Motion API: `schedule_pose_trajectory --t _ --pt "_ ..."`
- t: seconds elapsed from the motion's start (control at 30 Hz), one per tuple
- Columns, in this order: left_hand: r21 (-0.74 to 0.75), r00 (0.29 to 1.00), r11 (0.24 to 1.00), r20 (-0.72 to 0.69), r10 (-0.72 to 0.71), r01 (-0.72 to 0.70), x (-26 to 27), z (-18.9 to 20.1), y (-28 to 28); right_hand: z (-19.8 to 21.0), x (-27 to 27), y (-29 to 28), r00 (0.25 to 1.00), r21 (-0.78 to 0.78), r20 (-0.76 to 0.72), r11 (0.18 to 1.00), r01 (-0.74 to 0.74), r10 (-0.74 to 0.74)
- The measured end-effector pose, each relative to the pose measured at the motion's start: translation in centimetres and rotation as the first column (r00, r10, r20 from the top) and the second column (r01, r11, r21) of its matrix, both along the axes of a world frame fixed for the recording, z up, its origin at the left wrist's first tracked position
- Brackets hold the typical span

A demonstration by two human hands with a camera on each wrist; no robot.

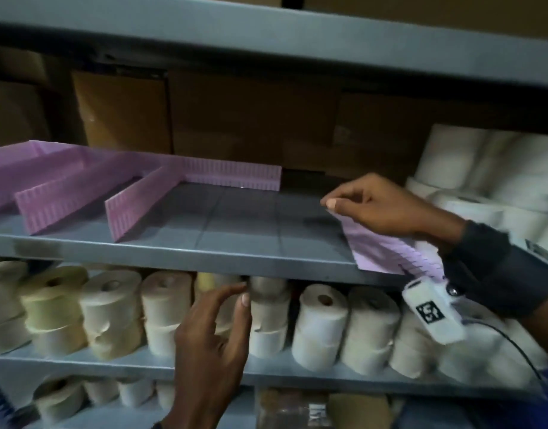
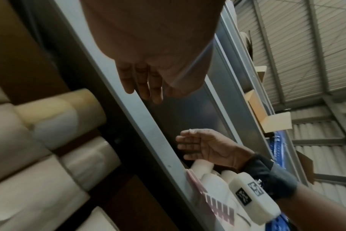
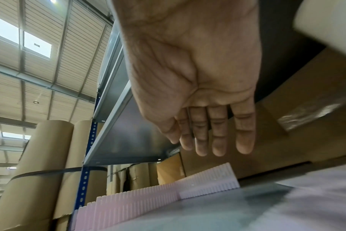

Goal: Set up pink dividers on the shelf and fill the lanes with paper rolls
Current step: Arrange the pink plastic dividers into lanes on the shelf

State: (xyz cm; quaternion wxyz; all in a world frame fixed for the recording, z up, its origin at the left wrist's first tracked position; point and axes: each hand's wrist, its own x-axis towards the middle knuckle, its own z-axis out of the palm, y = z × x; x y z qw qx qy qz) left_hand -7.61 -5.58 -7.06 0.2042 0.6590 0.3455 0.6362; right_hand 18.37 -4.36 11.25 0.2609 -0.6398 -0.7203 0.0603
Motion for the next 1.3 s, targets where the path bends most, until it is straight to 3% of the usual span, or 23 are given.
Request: schedule_pose_trajectory --t 0.23,0.43,0.6,0.7,0.87,0.97,1.1,1.2,1.3 --pt "0.178 0.969 0.967 -0.201 -0.143 0.180 7.5 3.0 -0.5 -4.7 7.0 -4.8 0.981 0.108 0.051 0.977 0.181 -0.188" --pt "0.182 0.825 0.928 -0.536 -0.182 0.324 13.5 4.2 0.9 -7.4 9.9 -6.3 0.961 0.118 0.214 0.981 0.155 -0.177" --pt "0.226 0.776 0.923 -0.620 -0.110 0.311 15.6 4.0 2.6 -8.4 10.4 -7.2 0.979 0.114 -0.082 0.974 0.195 -0.186" --pt "0.231 0.762 0.934 -0.644 -0.063 0.273 15.5 4.0 3.3 -8.2 10.3 -8.5 0.912 0.154 -0.386 0.964 0.216 -0.142" --pt "0.224 0.780 0.924 -0.616 -0.111 0.309 15.3 4.1 2.5 -9.7 9.5 -10.9 0.896 0.316 -0.359 0.869 0.380 -0.262" --pt "0.275 0.764 0.876 -0.628 -0.149 0.397 16.1 4.0 1.5 -11.4 8.3 -10.7 0.860 0.318 -0.463 0.865 0.389 -0.216" --pt "0.250 0.722 0.859 -0.668 -0.180 0.446 16.9 3.7 0.6 -12.0 7.7 -10.4 0.713 0.313 -0.699 0.873 0.375 -0.055" --pt "0.223 0.737 0.872 -0.645 -0.202 0.435 16.7 4.0 0.4 -11.9 7.2 -10.3 0.570 0.295 -0.819 0.898 0.327 0.062" --pt "0.322 0.780 0.853 -0.608 -0.145 0.410 16.1 4.0 1.2 -11.8 7.0 -10.1 0.474 0.296 -0.872 0.900 0.320 0.118"
